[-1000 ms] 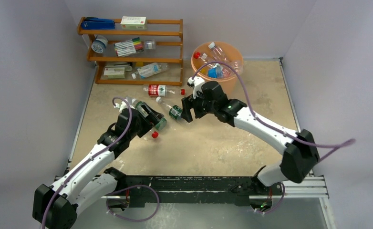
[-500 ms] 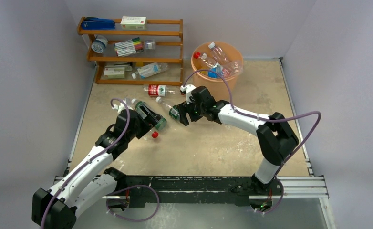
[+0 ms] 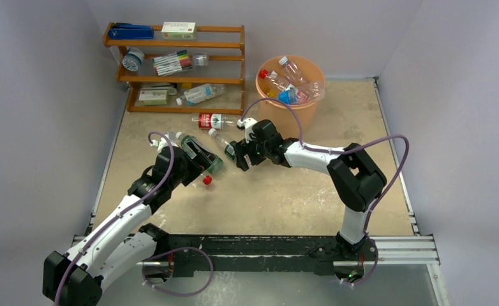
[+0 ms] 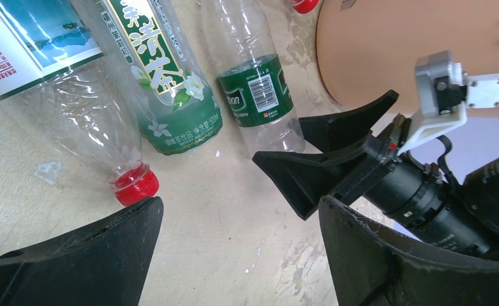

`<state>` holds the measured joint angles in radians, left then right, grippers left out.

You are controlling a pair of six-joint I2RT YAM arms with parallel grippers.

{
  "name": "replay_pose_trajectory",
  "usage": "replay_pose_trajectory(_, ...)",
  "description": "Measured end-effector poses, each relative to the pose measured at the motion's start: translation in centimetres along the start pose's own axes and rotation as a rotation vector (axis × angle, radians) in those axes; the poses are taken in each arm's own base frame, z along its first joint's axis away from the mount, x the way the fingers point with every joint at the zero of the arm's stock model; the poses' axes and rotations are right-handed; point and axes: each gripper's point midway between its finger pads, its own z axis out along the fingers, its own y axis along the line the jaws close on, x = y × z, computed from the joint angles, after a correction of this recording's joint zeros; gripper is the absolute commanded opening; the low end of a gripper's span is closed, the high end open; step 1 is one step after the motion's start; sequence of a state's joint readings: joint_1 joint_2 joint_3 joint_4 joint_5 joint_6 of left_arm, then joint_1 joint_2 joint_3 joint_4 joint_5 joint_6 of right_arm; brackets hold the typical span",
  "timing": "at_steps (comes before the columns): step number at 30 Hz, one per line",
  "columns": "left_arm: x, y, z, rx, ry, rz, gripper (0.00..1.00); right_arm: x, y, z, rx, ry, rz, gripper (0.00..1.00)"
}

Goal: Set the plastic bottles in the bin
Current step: Pick up the plastic bottle at the center of the board.

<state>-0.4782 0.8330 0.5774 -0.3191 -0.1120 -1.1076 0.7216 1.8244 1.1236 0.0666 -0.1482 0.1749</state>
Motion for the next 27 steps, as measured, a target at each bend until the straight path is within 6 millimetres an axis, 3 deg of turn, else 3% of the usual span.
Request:
replay_pose_trajectory(4, 0.0, 0.0, 0.0, 0.000, 0.000, 0.000, 0.92, 1.3, -0.3, 0.7, 0.003, 0.026, 0.004, 0.81)
replay_pose_trajectory(10, -0.1, -0.1, 0.0, 0.005, -0.003, -0.001, 0.92, 1.9, -0.4, 0.9, 0.005, 0.040, 0.003, 0.59)
replay_pose_trajectory(14, -0.1, -0.1, 0.0, 0.005, -0.003, -0.001, 0.92, 1.9, -0.3, 0.0, 0.007, 0.035, 0.004, 0.56)
replay_pose_trajectory(18, -0.1, -0.1, 0.0, 0.007, -0.004, -0.001, 0.92, 0.1, 0.3, -3.2, 0.010, -0.015, 0.000, 0.56)
replay_pose_trajectory(27, 0.2, 0.3, 0.3, 0.003, 0.000, -0.002, 0.92, -9.1, 1.8, -14.9, 0.044, -0.304, -0.019, 0.59)
